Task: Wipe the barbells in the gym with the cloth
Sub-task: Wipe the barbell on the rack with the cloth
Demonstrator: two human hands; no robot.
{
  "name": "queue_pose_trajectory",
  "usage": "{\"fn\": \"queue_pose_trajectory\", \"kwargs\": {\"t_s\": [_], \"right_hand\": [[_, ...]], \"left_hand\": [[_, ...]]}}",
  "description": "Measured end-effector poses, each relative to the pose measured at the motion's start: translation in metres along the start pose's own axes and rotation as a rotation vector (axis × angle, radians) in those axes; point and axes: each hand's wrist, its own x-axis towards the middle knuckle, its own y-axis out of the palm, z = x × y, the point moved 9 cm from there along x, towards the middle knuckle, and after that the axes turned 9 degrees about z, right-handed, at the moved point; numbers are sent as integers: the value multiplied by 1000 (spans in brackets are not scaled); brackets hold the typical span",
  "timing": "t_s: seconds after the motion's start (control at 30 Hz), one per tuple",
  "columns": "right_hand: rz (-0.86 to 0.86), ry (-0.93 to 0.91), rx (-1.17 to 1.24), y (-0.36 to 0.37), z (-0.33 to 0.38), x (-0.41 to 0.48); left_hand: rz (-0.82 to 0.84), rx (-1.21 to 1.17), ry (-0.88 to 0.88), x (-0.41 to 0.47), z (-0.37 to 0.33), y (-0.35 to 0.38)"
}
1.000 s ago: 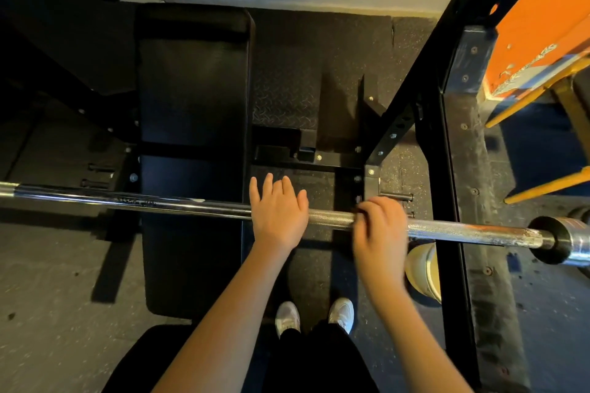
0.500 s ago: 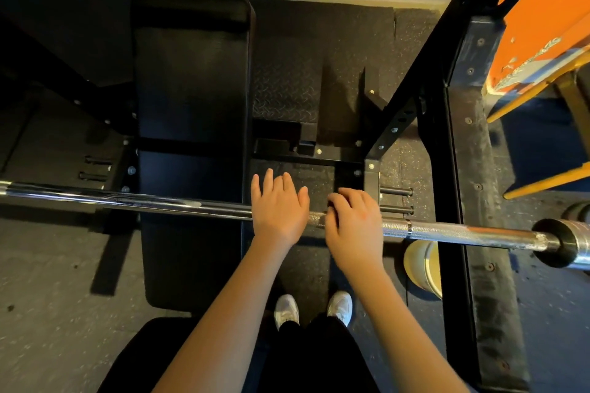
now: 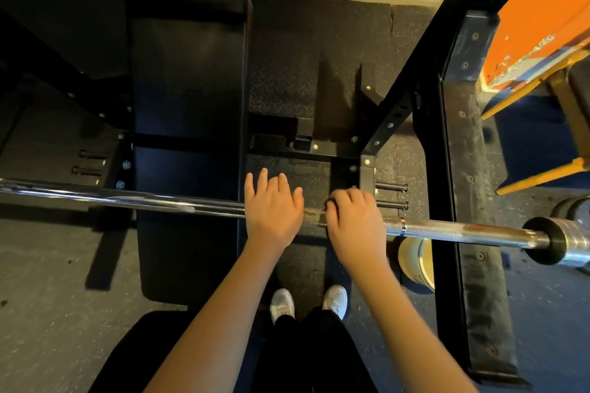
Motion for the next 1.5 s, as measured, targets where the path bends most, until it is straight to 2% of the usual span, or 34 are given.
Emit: {"fn": "queue_pose_trajectory", "kwargs": {"t_s": [0.1, 0.27, 0.3, 0.37, 0.43, 0.5, 0.6, 0.63, 0.67, 0.73, 0.8, 0.87, 0.93, 1.03, 1.17, 1.23, 1.3, 1.37, 1.5], "right_hand": [[-69, -82, -80, 7, 7, -26], [286, 164, 50, 13, -4, 34], [282, 170, 80, 14, -5, 31], [63, 53, 0, 8, 4, 2], [-46, -50, -55, 11, 12, -30], [73, -13, -20, 9, 8, -9], [390, 243, 124, 21, -12, 38], [402, 264, 160, 23, -10, 39], [345, 221, 171, 22, -6, 33], [70, 33, 44, 15, 12, -6], [-56, -96, -61, 19, 24, -47], [-45, -83, -86, 17, 24, -31], [60, 7, -73, 14, 20, -2], [92, 30, 77, 10, 10, 0], [-214, -66, -47, -3, -20, -41], [-279, 0, -77, -11, -45, -40], [-340, 130, -3, -16, -55, -42], [-390, 177, 18, -8, -32, -48], [-344, -111, -51, 11, 15, -49]], "left_hand": [[-3, -1, 5, -5, 1, 1], [7, 25, 14, -12, 1, 4], [4, 18, 14, -13, 1, 3], [-3, 3, 27, -13, 1, 2], [-6, 8, 20, -11, 5, 2], [-18, 27, 14, -10, 8, 2], [-21, 32, 30, -12, 9, 6], [-24, 29, 28, -14, 9, 7], [-30, 22, 26, -16, 10, 8], [-39, 4, 31, -19, 10, 8], [-60, 5, 47, -23, 9, 7], [-70, 0, 60, -28, 8, 7], [-77, 7, 66, -29, 9, 6], [-84, 14, 66, -26, 9, 4], [-88, -1, 92, -27, 11, 6], [-90, -11, 96, -30, 13, 10], [-94, -26, 86, -32, 14, 13], [-110, -39, 56, -33, 16, 15], [-148, -25, 47, -36, 16, 17]]}}
